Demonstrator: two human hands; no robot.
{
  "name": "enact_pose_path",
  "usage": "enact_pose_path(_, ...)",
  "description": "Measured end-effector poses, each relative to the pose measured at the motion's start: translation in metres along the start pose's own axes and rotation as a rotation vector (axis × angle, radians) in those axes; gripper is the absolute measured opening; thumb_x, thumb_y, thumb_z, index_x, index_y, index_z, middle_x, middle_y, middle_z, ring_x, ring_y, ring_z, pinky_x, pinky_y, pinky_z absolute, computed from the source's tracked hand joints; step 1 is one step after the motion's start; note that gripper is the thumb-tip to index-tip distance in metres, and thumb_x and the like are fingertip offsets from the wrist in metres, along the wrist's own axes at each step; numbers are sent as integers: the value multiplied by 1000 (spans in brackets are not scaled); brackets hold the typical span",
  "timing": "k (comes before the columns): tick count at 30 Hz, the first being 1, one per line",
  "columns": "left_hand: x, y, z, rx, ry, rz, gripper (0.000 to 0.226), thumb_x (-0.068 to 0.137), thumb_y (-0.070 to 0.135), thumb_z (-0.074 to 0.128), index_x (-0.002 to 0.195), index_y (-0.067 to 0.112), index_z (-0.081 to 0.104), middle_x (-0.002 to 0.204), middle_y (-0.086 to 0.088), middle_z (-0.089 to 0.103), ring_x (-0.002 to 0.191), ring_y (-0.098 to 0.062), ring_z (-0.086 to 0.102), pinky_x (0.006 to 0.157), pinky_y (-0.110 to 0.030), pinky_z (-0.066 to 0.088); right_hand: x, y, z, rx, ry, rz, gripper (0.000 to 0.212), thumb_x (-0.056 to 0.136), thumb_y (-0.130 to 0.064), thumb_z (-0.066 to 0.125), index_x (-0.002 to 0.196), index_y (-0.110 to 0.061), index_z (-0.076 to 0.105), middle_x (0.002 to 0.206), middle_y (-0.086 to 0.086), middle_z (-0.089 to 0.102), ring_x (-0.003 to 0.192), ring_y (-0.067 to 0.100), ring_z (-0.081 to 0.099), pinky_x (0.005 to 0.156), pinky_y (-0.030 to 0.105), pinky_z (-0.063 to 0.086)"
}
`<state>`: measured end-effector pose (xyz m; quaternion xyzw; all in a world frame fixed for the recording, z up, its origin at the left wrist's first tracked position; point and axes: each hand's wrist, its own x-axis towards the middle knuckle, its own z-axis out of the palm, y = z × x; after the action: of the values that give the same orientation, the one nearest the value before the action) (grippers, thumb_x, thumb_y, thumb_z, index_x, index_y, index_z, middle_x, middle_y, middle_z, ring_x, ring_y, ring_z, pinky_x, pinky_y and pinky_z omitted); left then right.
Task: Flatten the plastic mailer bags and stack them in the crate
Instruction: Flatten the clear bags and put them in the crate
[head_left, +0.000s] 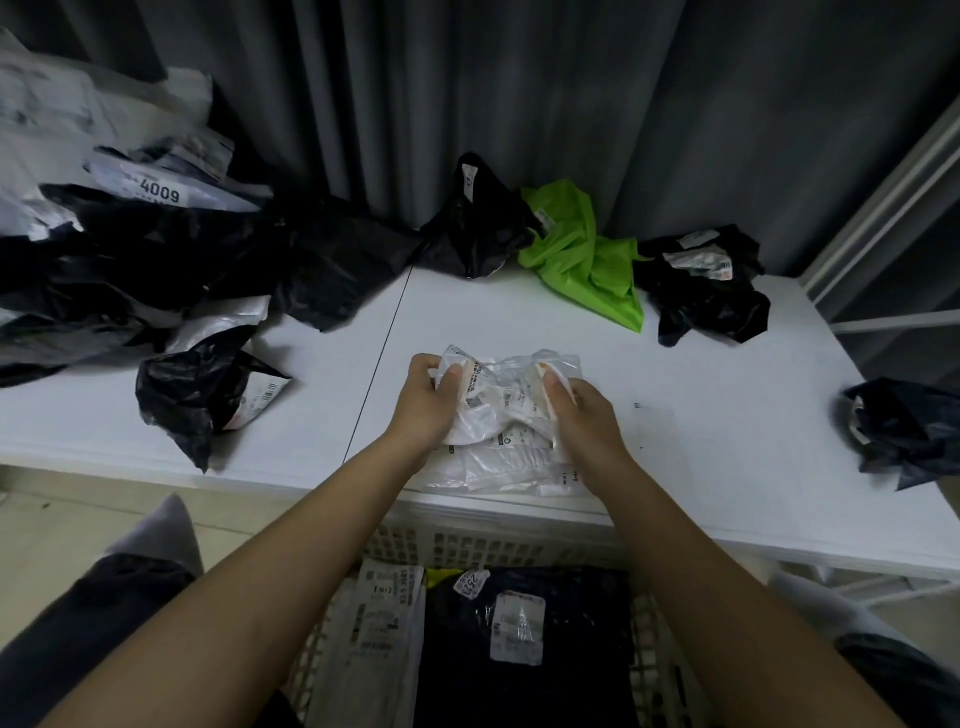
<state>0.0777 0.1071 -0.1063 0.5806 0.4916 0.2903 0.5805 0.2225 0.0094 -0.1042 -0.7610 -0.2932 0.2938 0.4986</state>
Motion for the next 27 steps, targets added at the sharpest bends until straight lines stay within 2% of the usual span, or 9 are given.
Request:
enact_pose_path(3,-1,0,0,12,8,33,15,100,31,44,107,18,42,94,-8,58,77,-21,59,66,-31,47,3,3,0,-17,75,-38,27,96,-34,53,84,-10,59,73,-4,51,68,8,48,63,22,38)
enact_pose_path(6,0,-3,-2,105,28,25,20,100,31,42,112,15,43,86,-8,56,70,-21,54,63,-30,43,6,9,0,-68,136,-87,32,96,-29,54,68,-15,47,65,-2,43,62,10,42,60,25,34)
enact_pose_path(8,-1,-3,-2,245,85,21,29,100,33,40,121,14,44,96,-11,55,86,-29,53,75,-34,43,7,14,0,-134,129,-85,32,97,-30,51,71,-12,45,67,0,43,62,11,42,59,20,33)
enact_pose_path(9,-2,-2,-2,348,139,46,34,100,34,40,127,14,44,111,-13,52,103,-31,49,87,-37,40,7,16,0,-164,119,-78,32,97,-31,50,74,-10,45,68,2,43,62,12,42,58,20,33)
enact_pose_path(11,-9,2,1,529,205,196,42,101,38,37,137,17,42,136,-11,38,126,-29,33,103,-38,28,8,20,-1,-202,103,-60,34,98,-34,48,77,-7,46,70,5,45,65,16,44,58,27,33)
enact_pose_path(13,-18,7,8,626,135,433,48,100,44,29,140,22,42,142,-5,36,132,-23,28,108,-37,21,9,22,-2,-215,89,-51,36,98,-35,48,82,-3,50,73,8,48,70,21,48,60,31,32)
enact_pose_path(17,-18,0,26,1012,-37,762,58,96,47,18,135,19,52,142,-6,48,135,-25,38,112,-47,21,8,23,0,-261,66,-64,29,99,-35,45,88,-9,52,80,2,53,79,20,51,69,29,33)
enact_pose_path(22,-8,-12,29,1129,-124,599,75,89,55,-1,148,22,32,153,-3,34,143,-24,24,116,-43,14,12,25,-1,-276,67,-33,32,100,-33,43,106,-4,56,101,12,60,93,26,56,79,31,40)
enact_pose_path(27,-7,-21,31,1078,-179,467,53,103,42,19,153,25,14,160,-3,14,148,-22,5,119,-41,3,13,25,-1,-265,72,-22,34,100,-35,42,110,-5,56,103,11,61,93,25,57,78,30,40)
